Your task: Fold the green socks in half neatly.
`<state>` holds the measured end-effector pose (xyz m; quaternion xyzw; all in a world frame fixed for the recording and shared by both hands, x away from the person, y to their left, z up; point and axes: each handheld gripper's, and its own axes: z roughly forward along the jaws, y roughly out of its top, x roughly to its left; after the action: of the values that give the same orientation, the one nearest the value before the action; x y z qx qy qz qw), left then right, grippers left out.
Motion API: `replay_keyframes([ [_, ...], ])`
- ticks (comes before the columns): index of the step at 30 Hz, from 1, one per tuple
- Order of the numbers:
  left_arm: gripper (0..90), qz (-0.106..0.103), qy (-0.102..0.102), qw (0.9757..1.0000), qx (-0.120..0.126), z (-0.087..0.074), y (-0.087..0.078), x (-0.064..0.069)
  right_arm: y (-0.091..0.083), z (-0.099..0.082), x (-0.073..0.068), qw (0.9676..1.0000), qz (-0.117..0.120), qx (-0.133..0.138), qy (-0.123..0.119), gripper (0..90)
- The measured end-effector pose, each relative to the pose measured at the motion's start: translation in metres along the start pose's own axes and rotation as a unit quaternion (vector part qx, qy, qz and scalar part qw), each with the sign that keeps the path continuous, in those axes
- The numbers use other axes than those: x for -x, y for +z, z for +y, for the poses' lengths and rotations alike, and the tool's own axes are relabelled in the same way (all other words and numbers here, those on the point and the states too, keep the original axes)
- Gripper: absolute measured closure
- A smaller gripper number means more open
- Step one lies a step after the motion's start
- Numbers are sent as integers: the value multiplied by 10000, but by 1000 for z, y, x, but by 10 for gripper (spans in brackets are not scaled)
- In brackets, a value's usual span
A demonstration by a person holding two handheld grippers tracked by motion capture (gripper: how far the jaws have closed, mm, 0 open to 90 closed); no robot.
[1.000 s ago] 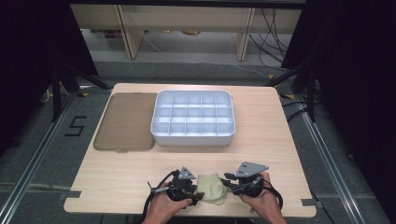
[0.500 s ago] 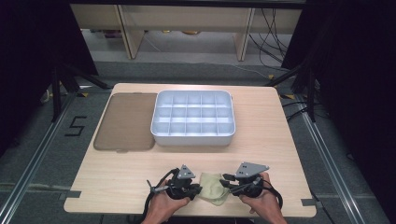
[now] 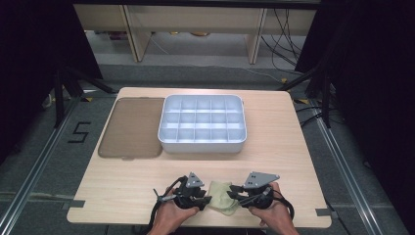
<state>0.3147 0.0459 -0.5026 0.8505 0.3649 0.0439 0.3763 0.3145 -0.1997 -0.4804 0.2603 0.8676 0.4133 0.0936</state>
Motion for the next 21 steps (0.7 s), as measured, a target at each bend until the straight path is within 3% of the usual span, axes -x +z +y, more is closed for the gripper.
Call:
replay_keyframes([
  [1,657,-34,-73,10000,-23,0,1,1,0,0,0,10000,1,2,3,749],
  [7,643,-128,-54,9999,-103,-1,7,5,0,0,1,10000,-4,55,-23,749],
  [10,706,-121,38,9998,-128,0,7,5,0,-1,1,10000,-20,40,6,749],
  [14,816,-193,-124,9997,-14,-1,7,5,0,0,-1,10000,66,19,-32,753],
  [20,842,-176,-41,9998,114,0,6,6,4,1,-7,9998,194,0,-78,804],
  [21,842,-108,153,9998,45,1,4,4,5,1,-9,9996,244,35,-129,828],
])
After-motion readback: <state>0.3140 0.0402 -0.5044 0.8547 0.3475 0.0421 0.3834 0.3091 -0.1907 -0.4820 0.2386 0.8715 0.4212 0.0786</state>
